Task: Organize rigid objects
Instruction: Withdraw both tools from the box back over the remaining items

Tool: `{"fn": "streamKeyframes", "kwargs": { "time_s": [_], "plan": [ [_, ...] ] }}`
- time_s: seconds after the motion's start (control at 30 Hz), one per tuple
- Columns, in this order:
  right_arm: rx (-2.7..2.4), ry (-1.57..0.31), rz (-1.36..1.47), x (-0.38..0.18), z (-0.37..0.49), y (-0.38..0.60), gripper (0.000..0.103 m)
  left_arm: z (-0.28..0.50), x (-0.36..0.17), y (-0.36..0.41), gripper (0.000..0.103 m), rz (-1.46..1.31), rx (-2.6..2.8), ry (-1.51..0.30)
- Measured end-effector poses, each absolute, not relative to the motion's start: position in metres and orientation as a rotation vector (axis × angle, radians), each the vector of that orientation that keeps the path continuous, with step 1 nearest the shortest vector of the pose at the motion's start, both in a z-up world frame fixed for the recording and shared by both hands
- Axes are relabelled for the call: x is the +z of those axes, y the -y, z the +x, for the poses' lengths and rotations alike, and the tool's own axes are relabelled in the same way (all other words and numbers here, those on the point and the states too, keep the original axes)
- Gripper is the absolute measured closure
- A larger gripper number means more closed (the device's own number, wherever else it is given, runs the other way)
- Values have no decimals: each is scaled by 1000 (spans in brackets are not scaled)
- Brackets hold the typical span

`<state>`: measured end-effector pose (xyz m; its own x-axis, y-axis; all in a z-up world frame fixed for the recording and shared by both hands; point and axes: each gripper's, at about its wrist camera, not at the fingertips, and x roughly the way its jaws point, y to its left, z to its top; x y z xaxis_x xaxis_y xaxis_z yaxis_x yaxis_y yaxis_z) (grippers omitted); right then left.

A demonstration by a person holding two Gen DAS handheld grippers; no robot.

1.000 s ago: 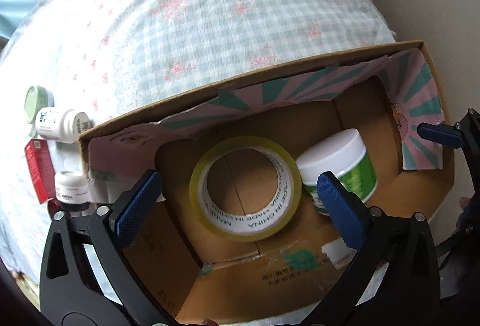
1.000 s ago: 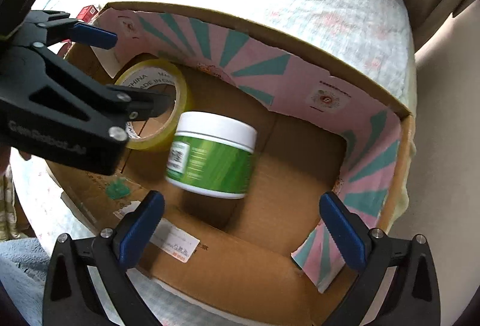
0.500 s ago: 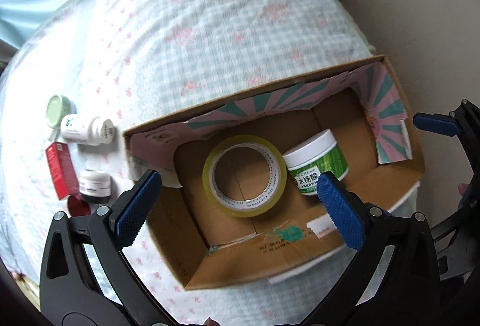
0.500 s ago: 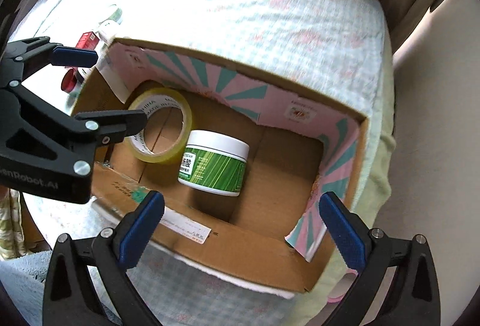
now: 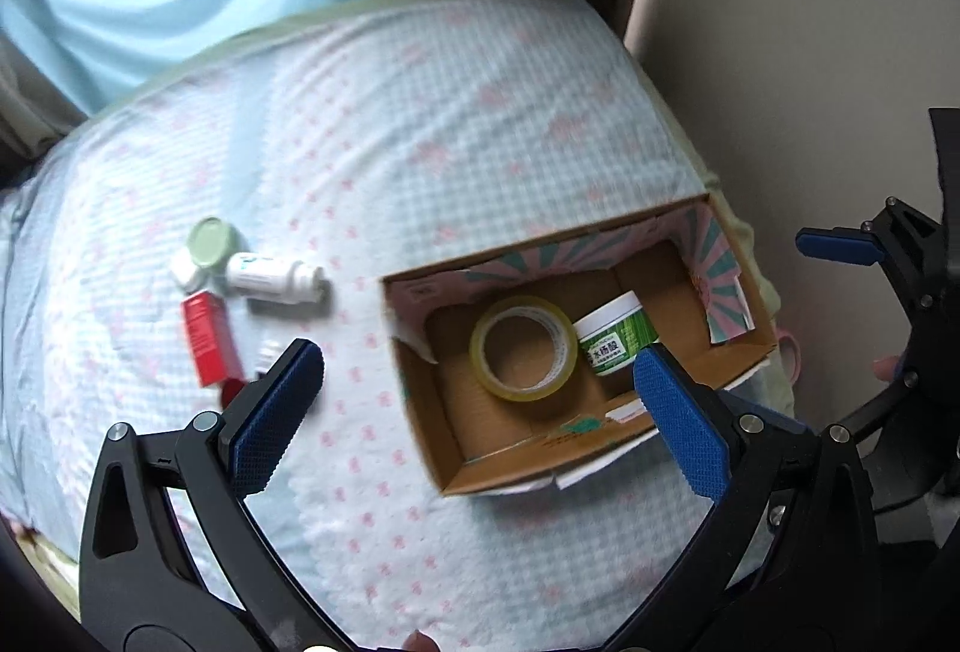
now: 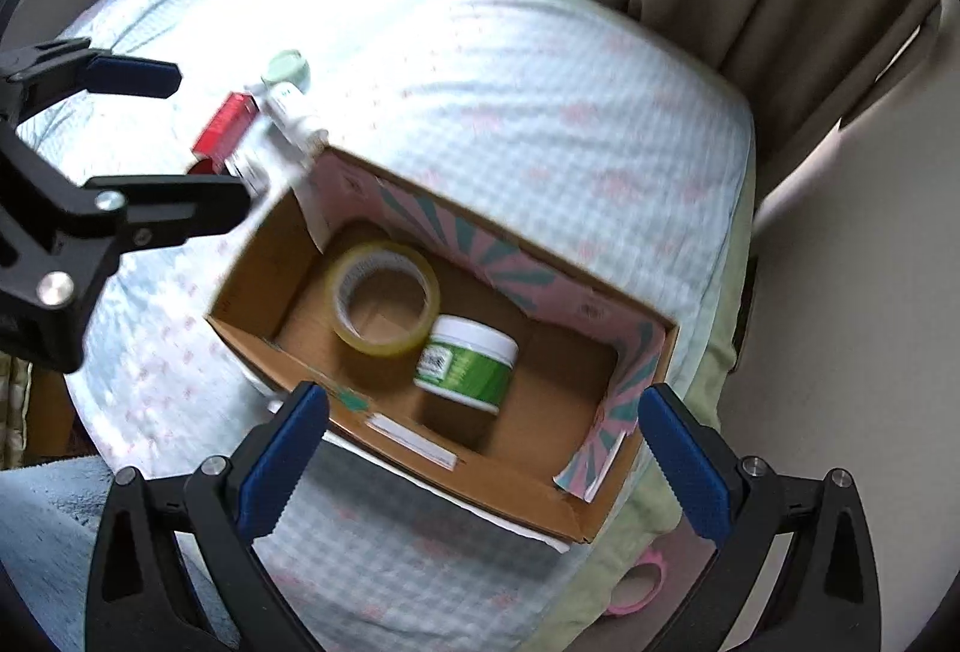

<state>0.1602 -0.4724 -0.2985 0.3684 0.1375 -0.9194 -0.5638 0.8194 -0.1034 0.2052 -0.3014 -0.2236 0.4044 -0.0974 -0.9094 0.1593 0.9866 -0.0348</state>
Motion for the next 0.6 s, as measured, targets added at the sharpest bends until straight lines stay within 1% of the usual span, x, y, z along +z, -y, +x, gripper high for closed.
{"fn": "streamKeyframes", "kwargs": {
  "time_s": [0.3, 0.53, 0.6],
  "plan": [
    [500, -1036, -426, -250, 150, 414, 0, 164, -169, 204, 0, -11, -58, -1054],
    [474, -1023, -353, -224, 145, 361, 0, 151, -149, 131, 0, 33, -18, -994],
    [461, -1032, -313, -220, 144, 345, 0, 151, -147, 110, 0, 33, -20, -1003]
  ]
}}
